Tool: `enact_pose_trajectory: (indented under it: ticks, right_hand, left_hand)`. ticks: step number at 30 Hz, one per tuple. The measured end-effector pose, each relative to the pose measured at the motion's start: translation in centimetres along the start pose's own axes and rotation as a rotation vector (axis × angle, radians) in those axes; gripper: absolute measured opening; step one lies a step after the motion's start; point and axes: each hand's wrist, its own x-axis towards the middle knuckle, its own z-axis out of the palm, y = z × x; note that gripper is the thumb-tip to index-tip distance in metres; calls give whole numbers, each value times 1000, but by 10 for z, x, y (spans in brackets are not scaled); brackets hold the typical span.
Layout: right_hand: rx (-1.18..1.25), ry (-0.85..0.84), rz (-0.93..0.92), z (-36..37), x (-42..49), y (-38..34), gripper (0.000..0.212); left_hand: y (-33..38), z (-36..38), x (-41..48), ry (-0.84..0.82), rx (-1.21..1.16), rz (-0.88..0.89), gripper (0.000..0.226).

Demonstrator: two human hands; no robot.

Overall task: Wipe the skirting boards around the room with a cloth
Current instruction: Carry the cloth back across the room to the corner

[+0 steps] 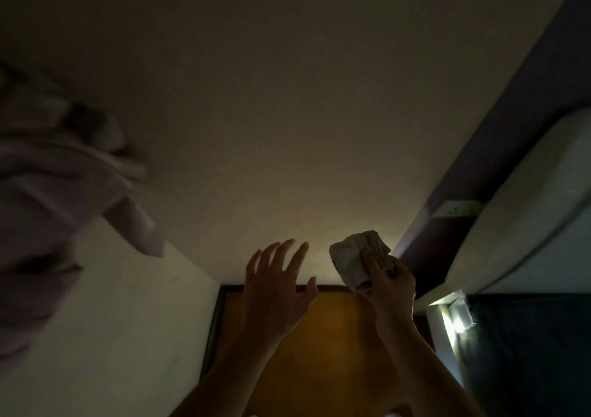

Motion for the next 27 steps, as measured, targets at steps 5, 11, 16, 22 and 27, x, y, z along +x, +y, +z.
enact_pose_trajectory:
  ticks: [5, 11, 16, 22, 27]
  right_hand:
    - [50, 29, -50, -35, -33, -106, 23]
    - [78, 30, -94, -65, -53, -176, 26]
    - [84, -23, -107, -88, -50, -206, 20]
    - [34, -50, -158, -113, -35, -218, 31]
    - [15, -128, -179, -99, -36, -218, 31]
  left_hand:
    - [41, -103, 0, 61, -17, -20, 58]
    - [74, -170, 0, 157, 0, -9, 57]
    - [105, -184, -3, 232, 6, -67, 55]
    - [130, -179, -4, 219, 19, -132, 62]
    - [118, -184, -15, 230, 40, -208, 62]
